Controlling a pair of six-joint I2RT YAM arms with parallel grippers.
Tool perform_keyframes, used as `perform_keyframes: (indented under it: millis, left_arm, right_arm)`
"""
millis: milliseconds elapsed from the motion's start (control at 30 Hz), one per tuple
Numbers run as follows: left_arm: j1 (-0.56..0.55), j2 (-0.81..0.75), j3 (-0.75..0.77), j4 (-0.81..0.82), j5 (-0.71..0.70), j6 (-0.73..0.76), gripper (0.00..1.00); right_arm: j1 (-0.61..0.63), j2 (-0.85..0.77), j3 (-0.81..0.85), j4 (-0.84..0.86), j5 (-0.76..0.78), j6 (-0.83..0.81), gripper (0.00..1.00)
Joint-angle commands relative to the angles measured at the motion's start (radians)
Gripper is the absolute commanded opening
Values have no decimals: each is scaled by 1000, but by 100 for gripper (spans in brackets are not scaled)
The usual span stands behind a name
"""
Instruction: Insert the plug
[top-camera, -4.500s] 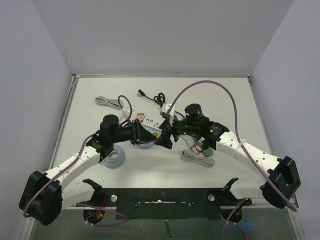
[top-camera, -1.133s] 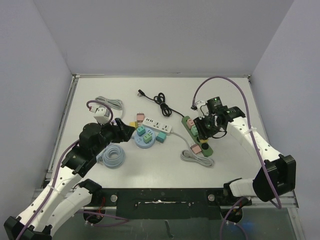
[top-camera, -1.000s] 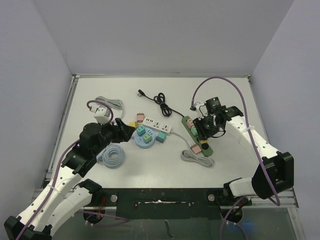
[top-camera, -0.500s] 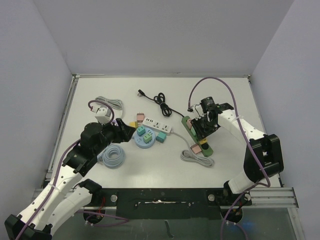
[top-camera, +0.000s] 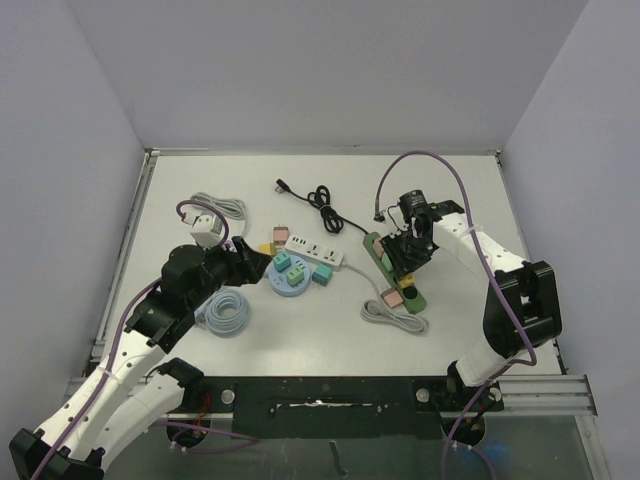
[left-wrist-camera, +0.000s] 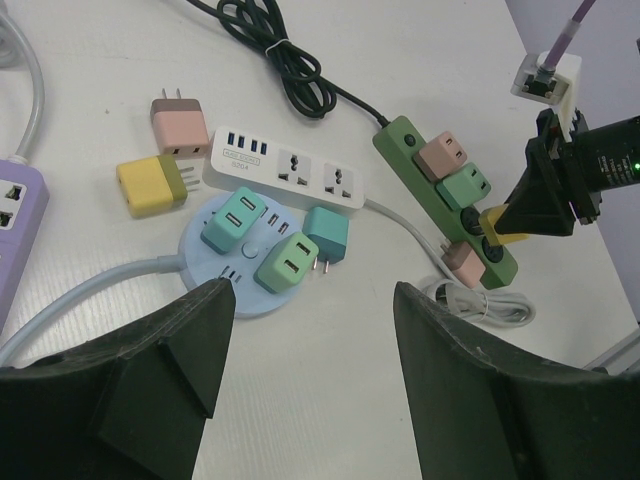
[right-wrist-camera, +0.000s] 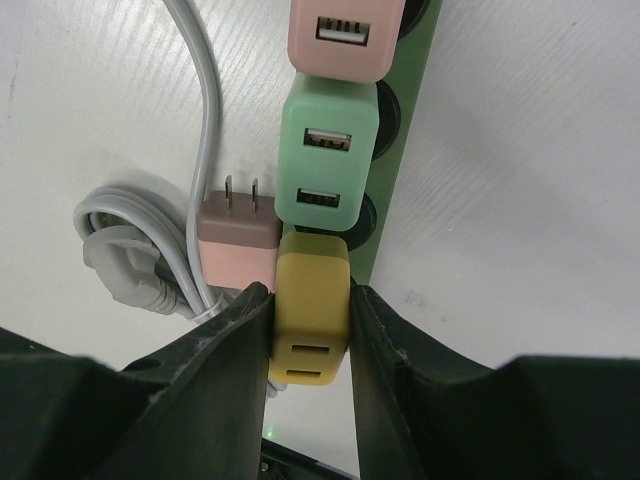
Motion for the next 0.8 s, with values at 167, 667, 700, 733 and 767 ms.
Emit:
perform_keyframes:
  millis: [167,667,700,733,767]
  left_arm:
    - [6,-14,-13,60,9,15,63]
    - [5,-14,-17,62,10,11,63]
    - [5,-14,-17,62,11,11,63]
    - [5,-14,-17,62,10,13,63]
    - [6,-14,-17,62,11,12,63]
  right_arm:
    - [-8,-44,55,55,10,-27,0]
    - [-8,21,52,0,12,-31,0]
    - [-8,24,51,5,12,-28,0]
    - [-8,29,49,9,12,-28,0]
    - [-9,36,50,12,14,-29,0]
